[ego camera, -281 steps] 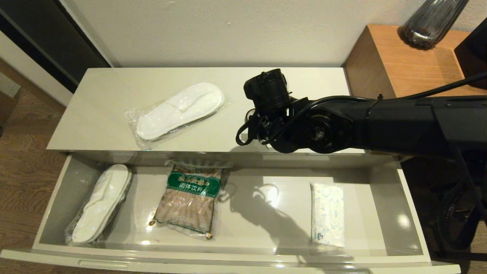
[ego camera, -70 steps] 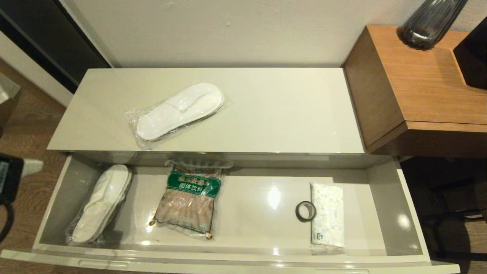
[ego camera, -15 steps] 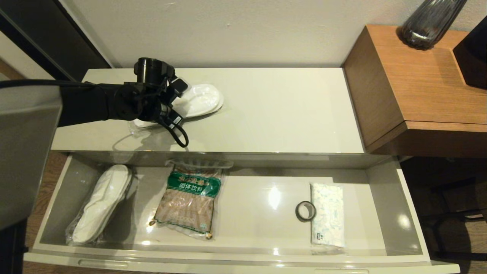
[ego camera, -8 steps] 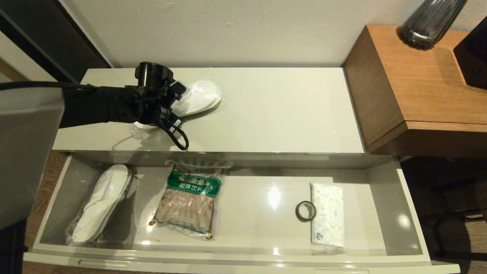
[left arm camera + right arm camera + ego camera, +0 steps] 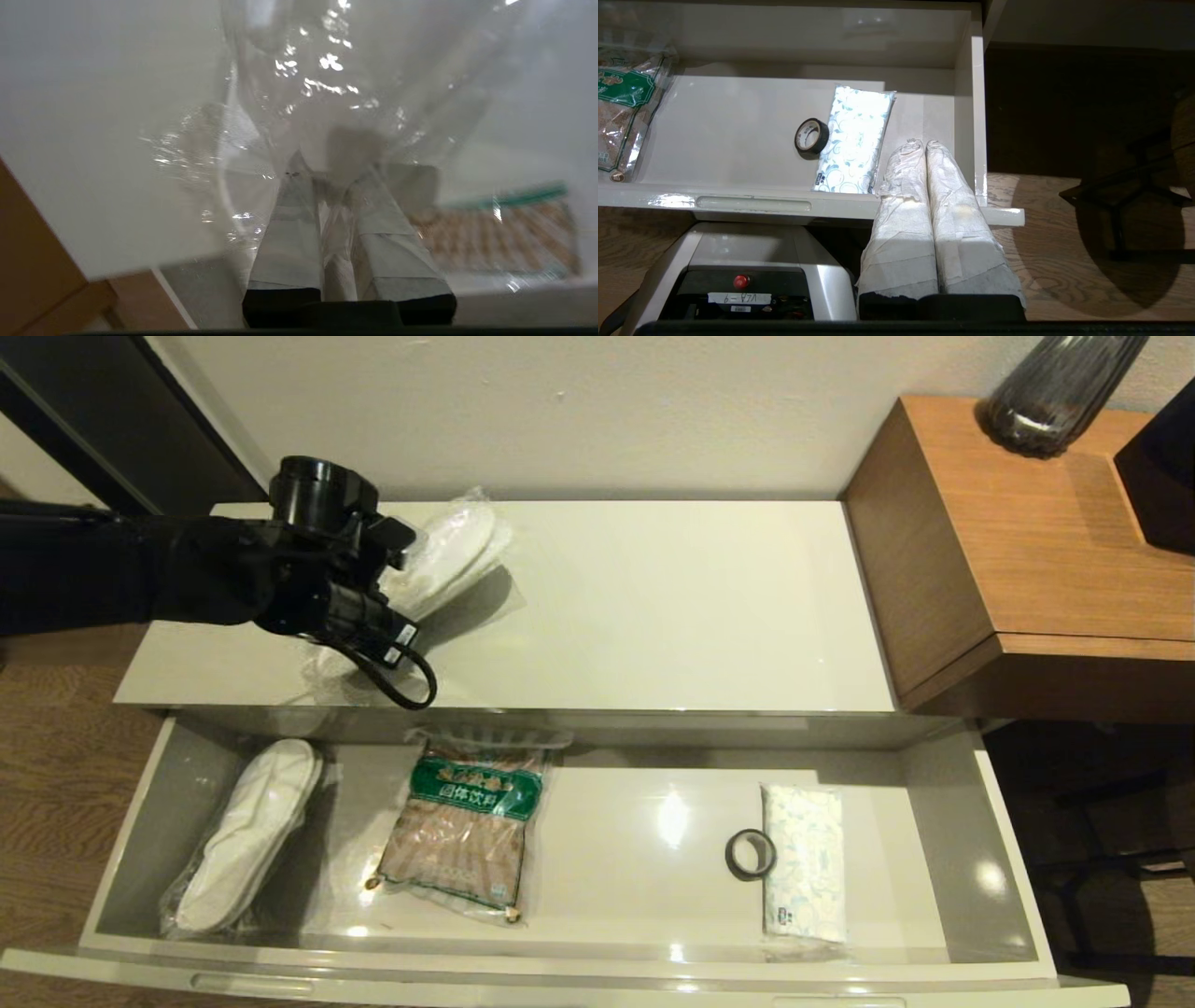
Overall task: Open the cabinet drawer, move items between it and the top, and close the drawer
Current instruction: Pick up the disposable slippers on the table, then put the disposable slippers in the drawer
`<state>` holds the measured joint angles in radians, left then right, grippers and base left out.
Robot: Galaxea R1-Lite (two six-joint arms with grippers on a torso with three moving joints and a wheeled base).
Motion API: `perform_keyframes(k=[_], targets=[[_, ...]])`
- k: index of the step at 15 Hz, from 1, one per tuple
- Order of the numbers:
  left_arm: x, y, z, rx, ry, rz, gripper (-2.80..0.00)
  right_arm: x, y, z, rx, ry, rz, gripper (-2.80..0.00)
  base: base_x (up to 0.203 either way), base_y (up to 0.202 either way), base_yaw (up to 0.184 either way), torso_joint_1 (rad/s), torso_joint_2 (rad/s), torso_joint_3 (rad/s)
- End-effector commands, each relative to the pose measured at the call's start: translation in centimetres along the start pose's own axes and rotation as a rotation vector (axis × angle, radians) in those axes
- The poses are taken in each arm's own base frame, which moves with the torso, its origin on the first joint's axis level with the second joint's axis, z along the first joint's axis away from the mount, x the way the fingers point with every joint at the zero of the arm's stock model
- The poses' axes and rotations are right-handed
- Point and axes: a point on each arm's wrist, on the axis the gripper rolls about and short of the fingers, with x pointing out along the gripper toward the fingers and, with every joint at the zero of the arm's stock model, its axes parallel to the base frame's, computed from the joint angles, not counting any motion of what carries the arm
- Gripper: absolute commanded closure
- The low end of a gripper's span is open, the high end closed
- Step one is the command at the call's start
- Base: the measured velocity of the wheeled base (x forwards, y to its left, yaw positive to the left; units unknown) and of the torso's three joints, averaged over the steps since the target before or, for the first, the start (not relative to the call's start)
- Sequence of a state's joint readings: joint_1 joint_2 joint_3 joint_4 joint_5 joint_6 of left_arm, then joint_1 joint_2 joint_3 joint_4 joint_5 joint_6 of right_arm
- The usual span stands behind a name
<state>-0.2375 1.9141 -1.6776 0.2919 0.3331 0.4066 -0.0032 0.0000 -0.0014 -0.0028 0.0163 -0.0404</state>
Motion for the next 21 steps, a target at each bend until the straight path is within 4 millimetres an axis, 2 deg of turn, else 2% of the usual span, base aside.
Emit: perform_keyframes(k=[1, 4, 6, 8, 9, 10, 12, 13, 15, 17, 19, 21], targets=[[-7.8, 2.4, -0.1, -0.067, -0.070, -0.003, 0.00, 0.0, 0.0, 0.0, -0.001, 0.001, 0.001, 0.00, 0.000, 0.000, 0.000, 0.000, 0.00, 0.000], [-15.6, 3.2, -2.5, -0.103, -0.070, -0.083, 0.00, 0.0, 0.0, 0.0, -0.001, 0.003, 0.001, 0.00, 0.000, 0.000, 0.000, 0.000, 0.00, 0.000], [-18.4, 2.7, -4.7, -0.087, -0.036, -0.142, 0.00, 0.0, 0.0, 0.0, -0.001, 0.001, 0.001, 0.00, 0.000, 0.000, 0.000, 0.000, 0.00, 0.000], [-22.0, 2.0, -8.2, -0.048, -0.020, -0.201, 0.00, 0.0, 0.0, 0.0, -0.001, 0.001, 0.001, 0.00, 0.000, 0.000, 0.000, 0.000, 0.00, 0.000], [-23.0, 1.4, -10.1, -0.012, 0.016, -0.240, 0.00, 0.0, 0.0, 0.0, -0.001, 0.001, 0.001, 0.00, 0.000, 0.000, 0.000, 0.000, 0.00, 0.000], [-23.5, 0.9, -11.3, 0.022, 0.050, -0.276, 0.00, 0.0, 0.0, 0.0, -0.001, 0.001, 0.001, 0.00, 0.000, 0.000, 0.000, 0.000, 0.00, 0.000], [-23.6, 0.8, -11.6, 0.034, 0.055, -0.284, 0.00, 0.0, 0.0, 0.0, -0.001, 0.001, 0.001, 0.00, 0.000, 0.000, 0.000, 0.000, 0.00, 0.000], [-23.8, 0.4, -12.7, 0.063, 0.074, -0.301, 0.00, 0.0, 0.0, 0.0, -0.001, 0.001, 0.001, 0.00, 0.000, 0.000, 0.000, 0.000, 0.00, 0.000], [-22.9, -1.3, -15.8, 0.206, 0.169, -0.352, 0.00, 0.0, 0.0, 0.0, -0.001, 0.001, 0.001, 0.00, 0.000, 0.000, 0.000, 0.000, 0.00, 0.000], [-21.8, -2.7, -18.1, 0.438, 0.233, -0.407, 0.00, 0.0, 0.0, 0.0, -0.001, 0.001, 0.001, 0.00, 0.000, 0.000, 0.000, 0.000, 0.00, 0.000], [-20.7, -3.5, -18.6, 0.518, 0.249, -0.420, 0.00, 0.0, 0.0, 0.0, -0.001, 0.001, 0.001, 0.00, 0.000, 0.000, 0.000, 0.000, 0.00, 0.000], [-18.4, -5.1, -19.0, 0.556, 0.257, -0.427, 0.00, 0.0, 0.0, 0.0, -0.001, 0.001, 0.001, 0.00, 0.000, 0.000, 0.000, 0.000, 0.00, 0.000]])
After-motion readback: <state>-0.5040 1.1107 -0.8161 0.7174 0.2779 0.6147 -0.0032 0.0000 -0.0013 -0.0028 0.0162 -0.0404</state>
